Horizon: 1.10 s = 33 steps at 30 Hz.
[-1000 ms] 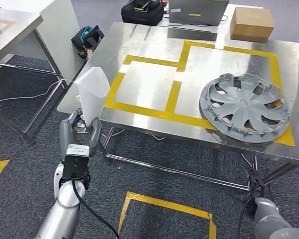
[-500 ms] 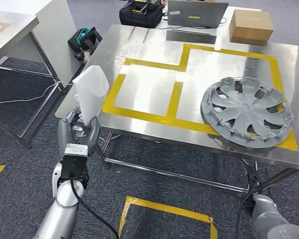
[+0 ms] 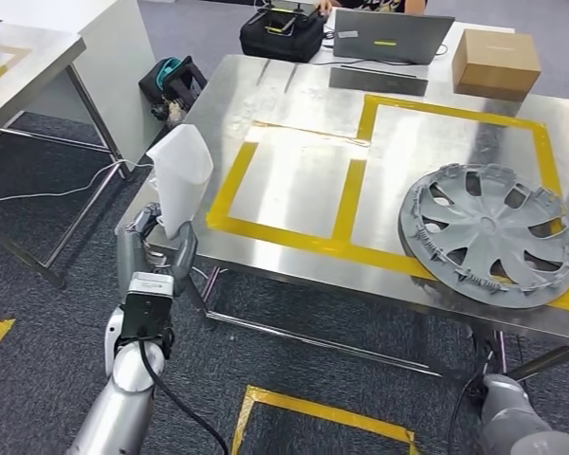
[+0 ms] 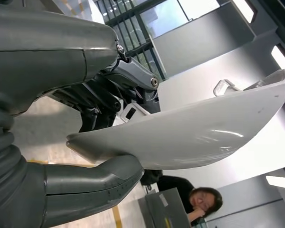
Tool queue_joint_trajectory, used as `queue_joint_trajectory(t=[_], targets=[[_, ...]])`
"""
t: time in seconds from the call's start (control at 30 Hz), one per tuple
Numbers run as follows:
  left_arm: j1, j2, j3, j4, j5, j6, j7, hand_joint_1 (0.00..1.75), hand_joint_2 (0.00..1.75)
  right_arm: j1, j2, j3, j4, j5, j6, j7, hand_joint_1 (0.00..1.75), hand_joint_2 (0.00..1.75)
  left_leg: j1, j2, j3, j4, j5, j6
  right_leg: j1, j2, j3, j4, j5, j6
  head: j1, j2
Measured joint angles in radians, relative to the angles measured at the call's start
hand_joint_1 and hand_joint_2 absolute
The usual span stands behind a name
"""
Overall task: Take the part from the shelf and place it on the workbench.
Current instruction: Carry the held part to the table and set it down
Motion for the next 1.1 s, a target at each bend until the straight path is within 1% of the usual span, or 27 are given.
queue_joint_trajectory(t=[0.03,0.07,0.1,0.13,0.17,0.23,0.27,0.3,0.33,0.4,0.43,0.47,0.5,0.53,0.6,0.63,0.7,0.77,0.87,0.97,1.1], targets=[[0.000,0.000,-0.002,0.000,0.000,-0.001,0.001,1.75,1.75,-0.001,0.000,0.000,0.000,0.000,0.000,0.001,0.00,1.75,0.000,0.000,-0.001,0.001,0.001,-0.005,-0.001,0.001,0.004,-0.001,0.006,-0.008,0.000,0.000],[0.001,0.000,-0.004,0.000,0.000,-0.002,0.001,1.75,1.75,-0.002,0.000,0.000,0.000,0.000,0.000,0.001,0.00,1.75,0.000,0.001,-0.002,0.005,-0.001,-0.012,-0.002,0.002,0.008,-0.004,0.013,-0.013,0.000,0.000],[0.001,-0.001,-0.006,0.000,-0.001,-0.002,0.001,1.75,1.75,-0.003,0.000,0.000,0.000,0.000,0.000,0.001,0.00,1.75,0.001,0.002,-0.009,0.020,-0.008,-0.019,-0.005,0.002,0.012,-0.006,0.015,-0.017,-0.002,0.000],[0.000,-0.001,-0.008,0.000,-0.001,-0.004,0.001,1.75,1.75,-0.004,0.000,0.000,0.000,0.000,0.001,0.001,0.00,1.75,0.003,0.003,-0.024,0.049,-0.023,-0.026,-0.008,0.002,0.016,-0.007,0.016,-0.020,-0.003,0.000],[0.000,-0.001,-0.010,0.000,-0.002,-0.006,0.001,1.75,1.75,-0.005,0.001,0.000,0.000,0.000,0.002,0.001,0.00,1.75,0.006,0.004,-0.053,0.102,-0.047,-0.033,-0.010,0.002,0.018,-0.009,0.015,-0.022,-0.003,0.000],[0.002,-0.001,-0.015,0.000,-0.005,-0.012,0.002,1.75,1.75,-0.005,0.001,0.000,0.000,0.000,0.003,0.001,0.00,1.75,0.014,0.005,-0.133,0.231,-0.098,-0.044,-0.011,0.001,0.020,-0.009,0.010,-0.025,-0.004,0.000],[0.004,0.000,-0.017,0.001,-0.007,-0.014,0.002,1.75,1.75,-0.005,0.001,0.000,0.000,0.000,0.004,0.001,0.00,1.75,0.018,0.005,-0.164,0.272,-0.106,-0.048,-0.012,0.001,0.021,-0.009,0.008,-0.025,-0.004,0.000],[0.005,0.000,-0.020,0.001,-0.008,-0.015,0.002,1.75,1.75,-0.005,0.001,0.000,0.000,0.000,0.004,0.001,0.00,1.75,0.020,0.005,-0.177,0.276,-0.093,-0.050,-0.013,0.001,0.024,-0.009,0.005,-0.024,-0.004,0.000],[0.006,-0.001,-0.022,0.002,-0.009,-0.016,0.003,1.75,1.75,-0.005,0.001,0.000,0.000,0.000,0.004,0.001,0.00,1.75,0.022,0.005,-0.170,0.241,-0.059,-0.050,-0.014,0.001,0.028,-0.009,0.002,-0.023,-0.004,0.000],[0.006,-0.001,-0.030,0.002,-0.013,-0.020,0.004,1.75,1.75,-0.005,0.001,0.000,0.000,-0.001,0.004,0.002,0.00,1.75,0.023,0.007,-0.120,0.105,0.030,-0.046,-0.016,0.002,0.039,-0.009,-0.006,-0.017,-0.004,0.000],[0.005,-0.002,-0.035,0.002,-0.016,-0.022,0.004,1.75,1.75,-0.005,0.001,0.000,0.000,-0.002,0.005,0.002,0.00,1.75,0.022,0.008,-0.096,0.045,0.052,-0.042,-0.015,0.002,0.041,-0.009,-0.009,-0.013,-0.004,0.000],[0.005,-0.003,-0.040,0.002,-0.018,-0.025,0.004,1.75,1.75,-0.005,0.002,-0.001,0.000,-0.003,0.005,0.002,0.00,1.75,0.020,0.009,-0.082,0.007,0.064,-0.037,-0.015,0.003,0.040,-0.009,-0.012,-0.008,-0.004,0.000],[0.005,-0.004,-0.045,0.003,-0.019,-0.027,0.004,1.75,1.75,-0.005,0.002,-0.001,0.000,-0.004,0.006,0.003,0.00,1.75,0.019,0.009,-0.077,-0.010,0.068,-0.035,-0.014,0.003,0.039,-0.008,-0.015,-0.004,-0.004,0.000],[0.004,-0.006,-0.050,0.004,-0.019,-0.031,0.004,1.75,1.75,-0.005,0.002,-0.003,0.000,-0.005,0.007,0.004,0.00,1.75,0.018,0.008,-0.077,-0.012,0.068,-0.035,-0.014,0.003,0.037,-0.008,-0.016,-0.005,-0.003,0.000],[0.004,-0.009,-0.061,0.006,-0.015,-0.044,0.004,1.75,1.75,-0.003,0.003,-0.005,0.000,-0.006,0.011,0.007,0.00,1.75,0.017,0.006,-0.077,-0.012,0.079,-0.037,-0.015,0.002,0.038,-0.010,-0.017,-0.011,-0.003,0.000],[0.003,-0.010,-0.067,0.008,-0.012,-0.052,0.004,1.75,1.75,-0.003,0.003,-0.006,0.000,-0.007,0.012,0.010,0.00,1.75,0.016,0.005,-0.078,-0.012,0.078,-0.036,-0.016,0.001,0.040,-0.013,-0.015,-0.014,-0.002,0.000],[0.003,-0.010,-0.077,0.010,-0.002,-0.068,0.004,1.75,1.75,-0.002,0.004,-0.009,0.000,-0.008,0.015,0.014,0.00,1.75,0.013,0.003,-0.078,-0.012,0.076,-0.030,-0.017,0.000,0.044,-0.021,-0.014,-0.010,-0.002,0.000],[0.003,-0.010,-0.084,0.013,0.006,-0.082,0.004,1.75,1.75,-0.002,0.004,-0.012,0.000,-0.009,0.015,0.016,0.00,1.75,0.011,0.003,-0.078,-0.012,0.074,-0.025,-0.019,-0.001,0.046,-0.026,-0.013,-0.002,-0.002,0.000],[0.001,-0.010,-0.094,0.020,0.017,-0.105,0.004,1.75,1.75,-0.002,0.005,-0.014,0.000,-0.011,0.017,0.019,0.00,1.75,0.010,0.003,-0.078,-0.012,0.073,-0.021,-0.021,-0.001,0.047,-0.029,-0.012,0.010,-0.003,0.000],[-0.002,-0.010,-0.103,0.026,0.023,-0.119,0.005,1.75,1.75,-0.003,0.007,-0.015,0.000,-0.011,0.019,0.019,0.00,1.75,0.009,0.003,-0.078,-0.012,0.074,-0.018,-0.022,-0.001,0.047,-0.029,-0.012,0.014,-0.003,0.000],[-0.012,-0.019,-0.129,0.041,0.024,-0.166,0.015,1.75,1.75,-0.005,0.009,-0.015,0.000,-0.008,0.022,0.021,0.00,1.75,0.009,0.003,-0.078,-0.012,0.075,-0.016,-0.021,-0.001,0.046,-0.028,-0.011,0.015,-0.003,0.000]])
